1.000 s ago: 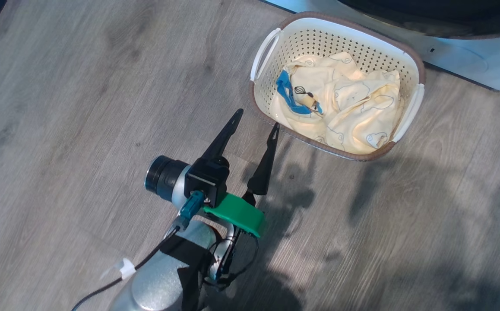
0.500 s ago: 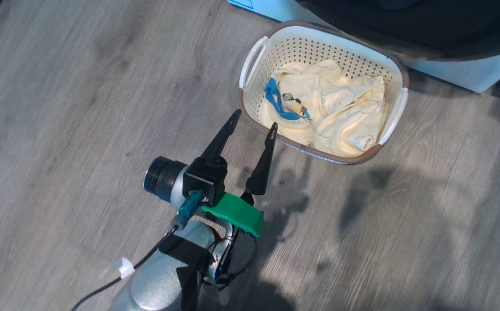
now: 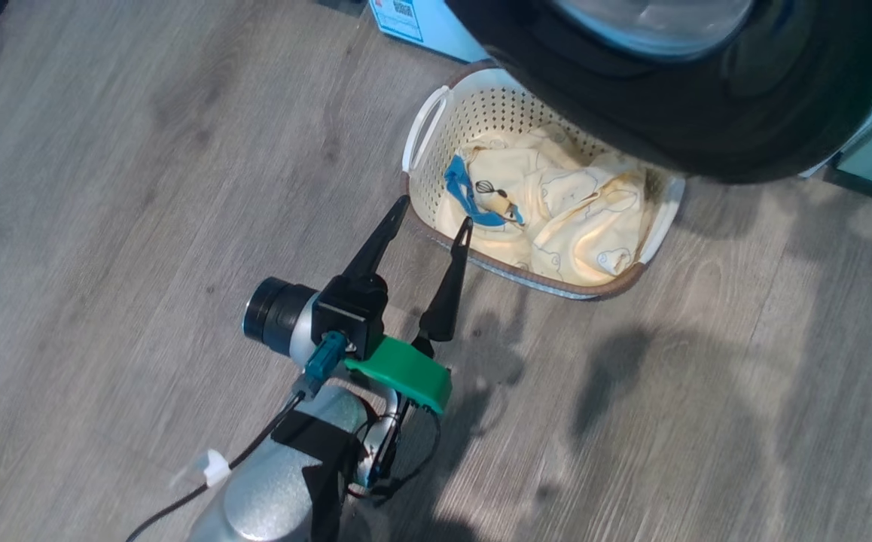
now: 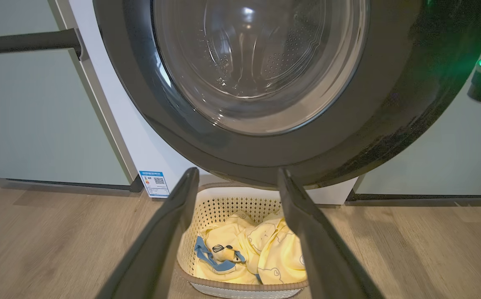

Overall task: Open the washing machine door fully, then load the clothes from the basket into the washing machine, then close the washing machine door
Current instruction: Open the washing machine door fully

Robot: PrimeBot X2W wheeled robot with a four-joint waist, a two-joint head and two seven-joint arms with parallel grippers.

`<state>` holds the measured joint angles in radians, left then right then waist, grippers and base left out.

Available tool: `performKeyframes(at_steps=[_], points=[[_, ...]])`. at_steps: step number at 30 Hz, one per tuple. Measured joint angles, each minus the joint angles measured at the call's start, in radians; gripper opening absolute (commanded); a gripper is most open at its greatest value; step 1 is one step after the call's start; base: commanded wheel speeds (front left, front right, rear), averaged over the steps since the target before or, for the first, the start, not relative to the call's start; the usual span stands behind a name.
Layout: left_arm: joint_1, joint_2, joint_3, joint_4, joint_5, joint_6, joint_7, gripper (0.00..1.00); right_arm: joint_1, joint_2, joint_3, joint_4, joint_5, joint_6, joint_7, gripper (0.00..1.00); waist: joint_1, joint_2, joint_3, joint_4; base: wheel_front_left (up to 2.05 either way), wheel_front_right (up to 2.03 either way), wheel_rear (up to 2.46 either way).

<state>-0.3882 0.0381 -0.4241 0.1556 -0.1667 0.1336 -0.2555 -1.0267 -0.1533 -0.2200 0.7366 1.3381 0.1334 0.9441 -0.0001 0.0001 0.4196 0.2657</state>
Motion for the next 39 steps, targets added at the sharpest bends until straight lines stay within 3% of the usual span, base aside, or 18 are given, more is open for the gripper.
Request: performKeyframes(at_steps=[13,22,39], points=[[0.04,0.0,0.006,0.016,0.007,-0.016,0.0,1.0,0.154,0.069,0.03,-0.148,0.027,0.0,0.106,0.0,0.0,0.0,-0.049,-0.001,0.0,0.0,0.0],[0.058,0.0,0.012,0.028,0.009,-0.026,0.0,1.0,0.249,0.084,0.104,-0.204,0.079,0.0,0.134,0.0,0.0,0.0,-0.089,0.004,0.0,0.0,0.0],[0.123,0.002,0.005,0.072,0.017,-0.053,0.0,1.0,0.391,0.09,0.375,-0.225,0.273,0.0,-0.005,0.0,0.0,0.0,-0.199,0.029,0.0,0.0,0.0]])
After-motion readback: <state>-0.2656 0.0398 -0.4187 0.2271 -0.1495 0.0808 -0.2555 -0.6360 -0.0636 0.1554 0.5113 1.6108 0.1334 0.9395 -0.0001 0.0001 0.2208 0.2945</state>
